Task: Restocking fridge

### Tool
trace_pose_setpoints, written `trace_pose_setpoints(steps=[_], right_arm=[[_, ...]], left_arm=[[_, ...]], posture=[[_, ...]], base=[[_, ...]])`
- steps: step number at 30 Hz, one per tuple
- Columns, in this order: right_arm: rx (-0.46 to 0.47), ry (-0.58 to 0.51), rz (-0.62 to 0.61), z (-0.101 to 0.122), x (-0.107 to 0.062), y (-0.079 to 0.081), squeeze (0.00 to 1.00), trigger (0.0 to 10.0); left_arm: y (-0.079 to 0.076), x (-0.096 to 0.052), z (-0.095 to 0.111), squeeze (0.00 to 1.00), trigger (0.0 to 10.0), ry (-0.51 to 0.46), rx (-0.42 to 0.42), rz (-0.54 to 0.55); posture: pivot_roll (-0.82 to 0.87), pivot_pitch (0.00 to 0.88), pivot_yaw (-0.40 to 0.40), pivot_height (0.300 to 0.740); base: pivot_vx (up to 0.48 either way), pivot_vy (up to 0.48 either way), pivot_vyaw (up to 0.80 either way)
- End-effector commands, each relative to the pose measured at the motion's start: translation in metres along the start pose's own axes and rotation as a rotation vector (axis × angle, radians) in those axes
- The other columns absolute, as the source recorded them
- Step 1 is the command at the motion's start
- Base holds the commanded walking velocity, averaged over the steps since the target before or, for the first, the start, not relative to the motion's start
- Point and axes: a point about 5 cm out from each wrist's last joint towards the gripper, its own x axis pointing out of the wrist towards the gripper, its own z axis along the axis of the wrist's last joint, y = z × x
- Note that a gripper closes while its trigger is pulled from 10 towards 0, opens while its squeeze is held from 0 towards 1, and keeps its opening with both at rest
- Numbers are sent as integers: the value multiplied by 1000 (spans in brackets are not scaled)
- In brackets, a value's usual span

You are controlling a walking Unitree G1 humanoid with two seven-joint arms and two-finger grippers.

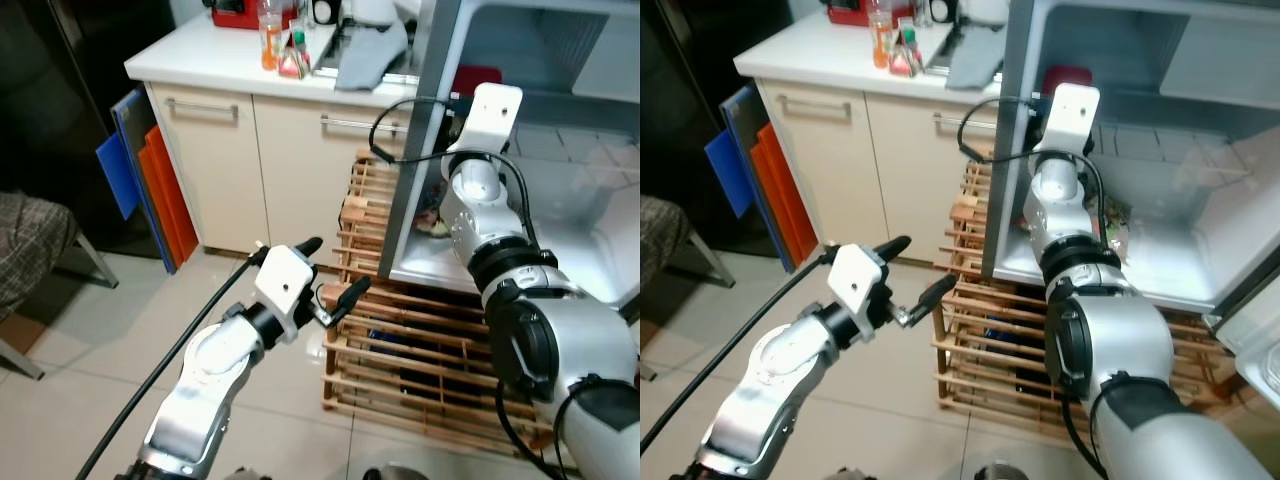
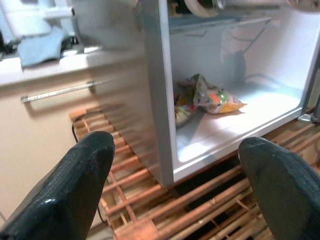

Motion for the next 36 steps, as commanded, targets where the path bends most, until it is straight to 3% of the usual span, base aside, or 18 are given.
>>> trace_pose_setpoints(steps=[1,6,12,13,14,16,18,19,20,25,29,31,36], right_arm=[[37,-3,-4,13,4,4,0,0],[44,6,-22,17,6,-1,0,0],[-13,-12,-73,25,9,-8,0,0],[-32,-18,-92,26,10,-10,243,0],[-49,-19,-115,26,10,-12,1000,0],[-57,-18,-129,26,10,-14,1000,0],[-90,-42,-116,27,9,-11,918,0],[-93,-48,-108,26,9,-10,545,0],[-97,-58,-105,25,8,-9,0,0],[-95,-86,-88,17,3,-4,0,0],[-104,-141,-88,-17,-16,-6,0,0],[-106,-145,-88,-20,-18,-6,0,0],[-198,-222,-111,-42,-48,-32,0,0]], left_arm=[[-2,-4,4,0,10000,1,-5,7],[-11,-12,4,0,10000,26,-21,2],[-18,-17,7,0,10000,52,-39,16],[-18,-17,7,0,10000,53,-41,19],[-18,-17,7,0,10000,53,-44,33],[-18,-17,7,0,10000,53,-46,42],[-19,-16,8,0,10000,55,-47,55],[-20,-15,8,0,10000,55,-47,55],[-20,-15,8,0,10000,56,-50,56],[-19,-15,8,0,10000,56,-52,63],[-14,-14,5,0,10000,52,-61,87],[-14,-14,5,0,10000,52,-61,87],[-7,2,5,0,10000,16,-77,87]], posture=[[185,95,7,740],[222,122,4,740],[244,139,-2,740],[245,141,-4,740],[248,139,-9,740],[248,139,-9,740],[239,136,-17,740],[234,136,-20,740],[232,137,-21,740],[207,133,-35,740],[167,126,-47,740],[167,126,-47,740],[77,85,-40,740]], base=[[0,0,0],[0,0,0],[0,0,0],[0,0,0],[0,0,0],[0,0,0],[0,0,0],[0,0,0],[0,0,0],[0,0,0],[0,0,0],[0,0,0],[0,-411,0]])
